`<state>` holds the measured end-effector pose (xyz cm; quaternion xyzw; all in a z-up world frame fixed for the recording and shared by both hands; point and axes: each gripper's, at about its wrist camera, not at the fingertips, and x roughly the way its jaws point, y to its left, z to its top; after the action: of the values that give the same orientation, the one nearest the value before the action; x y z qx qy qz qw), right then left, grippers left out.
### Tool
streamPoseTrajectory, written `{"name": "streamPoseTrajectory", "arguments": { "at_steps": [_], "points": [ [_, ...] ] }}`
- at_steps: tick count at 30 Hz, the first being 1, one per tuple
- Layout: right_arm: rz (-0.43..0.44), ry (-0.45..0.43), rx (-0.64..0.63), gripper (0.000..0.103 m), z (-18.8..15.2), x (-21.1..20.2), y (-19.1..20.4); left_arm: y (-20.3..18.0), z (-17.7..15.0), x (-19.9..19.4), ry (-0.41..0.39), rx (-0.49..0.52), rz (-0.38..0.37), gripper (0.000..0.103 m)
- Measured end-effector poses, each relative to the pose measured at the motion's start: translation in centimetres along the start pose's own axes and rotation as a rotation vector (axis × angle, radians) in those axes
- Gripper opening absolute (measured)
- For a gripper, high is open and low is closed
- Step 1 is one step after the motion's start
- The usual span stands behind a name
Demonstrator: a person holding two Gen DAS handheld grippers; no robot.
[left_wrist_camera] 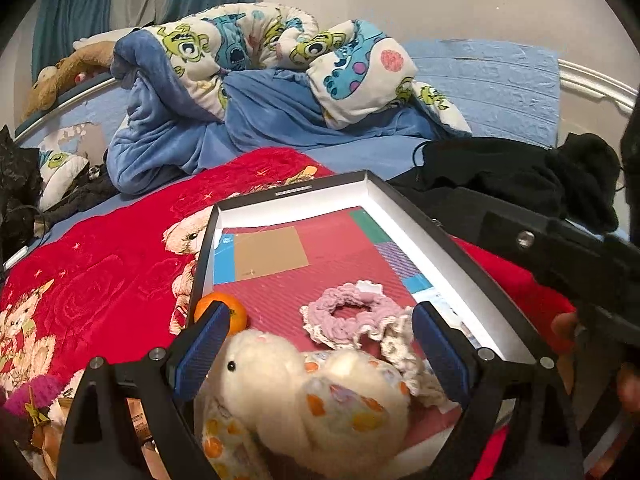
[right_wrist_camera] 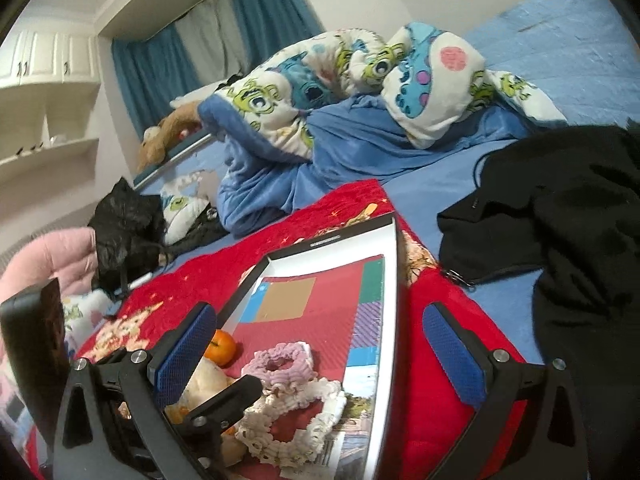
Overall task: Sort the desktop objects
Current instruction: 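Withdraw both tools from the box back toward the pile of items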
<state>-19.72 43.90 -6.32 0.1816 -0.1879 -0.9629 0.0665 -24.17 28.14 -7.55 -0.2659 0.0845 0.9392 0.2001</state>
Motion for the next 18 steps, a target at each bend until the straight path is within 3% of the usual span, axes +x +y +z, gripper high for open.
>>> {"name": "streamPoseTrajectory", "arguments": {
  "at_steps": [9,18],
  "points": [
    [0.005,-0.034,0.028,0.103,-0.3,-1.2,-0.2,0.7,-0.2,-3.3,-0.042,-0.034,-0.031,0.093],
    [-0.005,0.002,-0.075,0.103,-0.8,-1.7,2.8,4.8,-2.2,-9.2,-0.078,-0.096,-0.006,0.093]
  ]
}}
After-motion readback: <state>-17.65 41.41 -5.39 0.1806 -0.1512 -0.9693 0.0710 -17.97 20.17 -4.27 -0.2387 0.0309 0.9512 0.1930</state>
